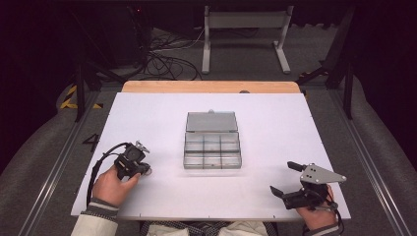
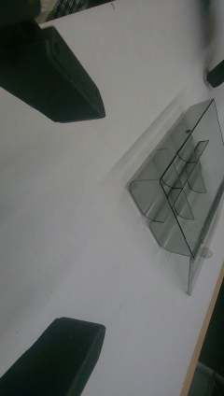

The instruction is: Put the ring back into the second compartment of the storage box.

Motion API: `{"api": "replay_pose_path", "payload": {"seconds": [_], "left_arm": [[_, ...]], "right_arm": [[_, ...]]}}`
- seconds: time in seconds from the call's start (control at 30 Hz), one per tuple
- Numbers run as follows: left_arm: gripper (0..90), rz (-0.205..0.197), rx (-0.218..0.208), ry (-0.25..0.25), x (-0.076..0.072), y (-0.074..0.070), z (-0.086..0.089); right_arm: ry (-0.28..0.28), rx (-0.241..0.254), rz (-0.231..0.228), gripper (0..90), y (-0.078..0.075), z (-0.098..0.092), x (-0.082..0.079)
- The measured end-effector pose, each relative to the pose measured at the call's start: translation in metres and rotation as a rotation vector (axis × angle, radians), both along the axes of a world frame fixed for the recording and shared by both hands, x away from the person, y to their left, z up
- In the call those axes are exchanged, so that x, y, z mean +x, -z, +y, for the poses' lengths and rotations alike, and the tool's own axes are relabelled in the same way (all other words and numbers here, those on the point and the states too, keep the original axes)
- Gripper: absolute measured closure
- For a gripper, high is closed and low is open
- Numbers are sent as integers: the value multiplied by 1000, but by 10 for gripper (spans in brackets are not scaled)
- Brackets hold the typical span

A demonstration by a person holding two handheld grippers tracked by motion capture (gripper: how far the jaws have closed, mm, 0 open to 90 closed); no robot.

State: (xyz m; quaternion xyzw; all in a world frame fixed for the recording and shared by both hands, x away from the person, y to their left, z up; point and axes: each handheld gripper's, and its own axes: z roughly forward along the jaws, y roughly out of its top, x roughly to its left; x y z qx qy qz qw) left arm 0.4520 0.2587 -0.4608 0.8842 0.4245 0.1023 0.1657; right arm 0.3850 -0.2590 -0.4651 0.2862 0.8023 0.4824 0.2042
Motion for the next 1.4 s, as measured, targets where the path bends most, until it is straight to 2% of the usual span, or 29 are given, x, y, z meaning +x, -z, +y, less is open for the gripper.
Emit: {"api": "replay_pose_path", "payload": {"seconds": [0.43, 0.8, 0.93, 1.2, 1.4], "left_arm": [[865, -63, -30, 0, -5, -11, 1], [865, -91, -53, -5, -8, -16, 1], [865, -106, -83, -3, -10, -20, 2], [865, -169, -130, -4, -13, -30, 1], [865, -192, -163, -5, -15, -35, 1]], "right_arm": [[-2, 1, 0, 8, 0, 0, 0], [-3, 0, -1, 8, 0, 0, 0], [-2, 0, -1, 8, 0, 0, 0], [-2, 0, 0, 8, 0, 0, 0], [-3, 1, 0, 8, 0, 0, 0]]}}
